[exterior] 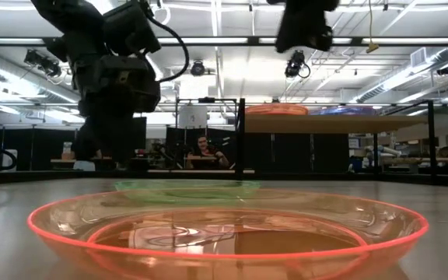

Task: Place and stack plates onto a shelf
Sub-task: Stack the green plate on top of the pink plate on the shelf

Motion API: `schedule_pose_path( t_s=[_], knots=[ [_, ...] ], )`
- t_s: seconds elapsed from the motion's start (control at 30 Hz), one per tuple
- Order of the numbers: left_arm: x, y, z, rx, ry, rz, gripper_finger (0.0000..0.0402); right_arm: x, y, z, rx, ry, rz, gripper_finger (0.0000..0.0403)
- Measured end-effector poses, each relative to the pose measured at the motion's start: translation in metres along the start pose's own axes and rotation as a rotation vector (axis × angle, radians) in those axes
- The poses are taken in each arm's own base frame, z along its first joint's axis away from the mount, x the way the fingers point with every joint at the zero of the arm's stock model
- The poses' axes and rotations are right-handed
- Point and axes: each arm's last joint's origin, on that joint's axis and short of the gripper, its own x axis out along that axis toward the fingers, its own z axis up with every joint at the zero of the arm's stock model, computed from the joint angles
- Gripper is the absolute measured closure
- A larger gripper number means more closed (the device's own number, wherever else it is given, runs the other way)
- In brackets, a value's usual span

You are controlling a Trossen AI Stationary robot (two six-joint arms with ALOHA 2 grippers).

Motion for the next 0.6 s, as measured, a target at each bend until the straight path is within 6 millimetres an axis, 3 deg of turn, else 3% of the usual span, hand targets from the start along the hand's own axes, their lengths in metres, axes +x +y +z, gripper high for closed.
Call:
schedule_pose_path(
  t_s=[0.33,0.6],
  knots=[
    [0.021,-0.004,0.001,-0.012,-0.014,-0.023,0.0285,0.027,0.011,-0.043,0.069,0.054,-0.003,0.0356],
    [0.035,0.0,-0.001,-0.037,0.015,0.004,0.0285,0.05,-0.003,-0.071,0.132,0.104,-0.044,0.0356]
  ],
)
